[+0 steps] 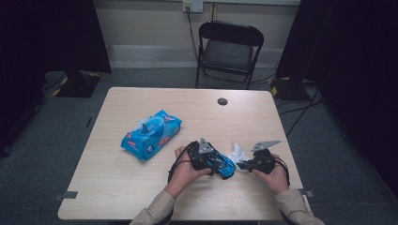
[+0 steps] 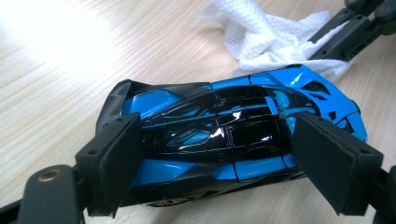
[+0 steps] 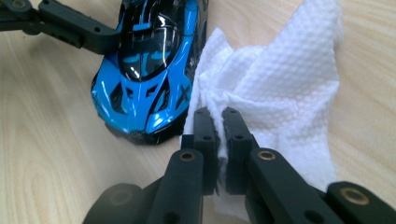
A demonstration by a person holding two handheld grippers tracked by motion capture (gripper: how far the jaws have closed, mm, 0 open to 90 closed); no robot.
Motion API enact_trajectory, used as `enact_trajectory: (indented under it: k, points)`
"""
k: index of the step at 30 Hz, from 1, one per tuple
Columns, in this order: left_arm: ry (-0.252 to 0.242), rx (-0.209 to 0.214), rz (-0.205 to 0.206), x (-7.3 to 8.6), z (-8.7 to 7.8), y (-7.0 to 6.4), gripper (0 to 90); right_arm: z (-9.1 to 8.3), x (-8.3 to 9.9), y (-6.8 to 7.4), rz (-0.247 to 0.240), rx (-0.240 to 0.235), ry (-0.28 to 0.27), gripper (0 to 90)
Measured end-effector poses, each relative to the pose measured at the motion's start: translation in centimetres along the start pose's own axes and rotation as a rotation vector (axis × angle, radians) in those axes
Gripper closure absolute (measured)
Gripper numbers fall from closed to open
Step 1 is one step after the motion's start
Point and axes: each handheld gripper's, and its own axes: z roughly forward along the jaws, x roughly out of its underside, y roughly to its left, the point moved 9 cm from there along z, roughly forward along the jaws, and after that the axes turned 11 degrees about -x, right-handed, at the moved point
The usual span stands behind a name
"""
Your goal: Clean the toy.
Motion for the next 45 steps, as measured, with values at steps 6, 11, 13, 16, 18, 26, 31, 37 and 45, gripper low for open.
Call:
enact_trajectory:
  k: [6,11,13,16,18,26,31,37,45]
  points:
    - [-0.003,0.0,-0.003,0.0,0.0,-0.1,16.6,-0.8,0.7,0.2,0.002,0.01,0.01,86.5]
    - [-0.005,-0.002,-0.005,0.0,0.0,-0.1,16.6,-2.1,0.5,-0.3,0.016,0.03,-0.024,86.6]
    - [-0.005,-0.002,-0.004,0.0,0.0,-0.1,16.6,-2.8,0.1,-0.6,0.03,0.035,-0.055,86.6]
    - [-0.006,-0.001,-0.003,0.0,0.0,-0.1,16.6,-3.5,-0.9,-1.1,0.048,0.041,-0.096,86.6]
    - [-0.009,0.0,-0.003,0.0,0.0,-0.1,16.6,-3.6,-1.8,-1.4,0.058,0.046,-0.118,86.6]
    - [-0.008,0.001,-0.002,0.0,0.0,-0.1,16.6,-1.9,-5.1,-2.1,0.068,0.058,-0.158,86.6]
    - [-0.008,0.003,0.003,0.0,0.0,-0.1,16.6,0.6,-8.0,-2.1,0.062,0.072,-0.164,86.6]
    - [-0.008,0.005,0.0,0.0,0.0,-0.1,16.6,3.5,-9.4,-1.5,0.053,0.056,-0.124,86.6]
    - [-0.01,0.005,0.0,0.0,0.0,-0.1,16.6,6.3,-9.0,-1.2,0.054,0.051,-0.074,86.7]
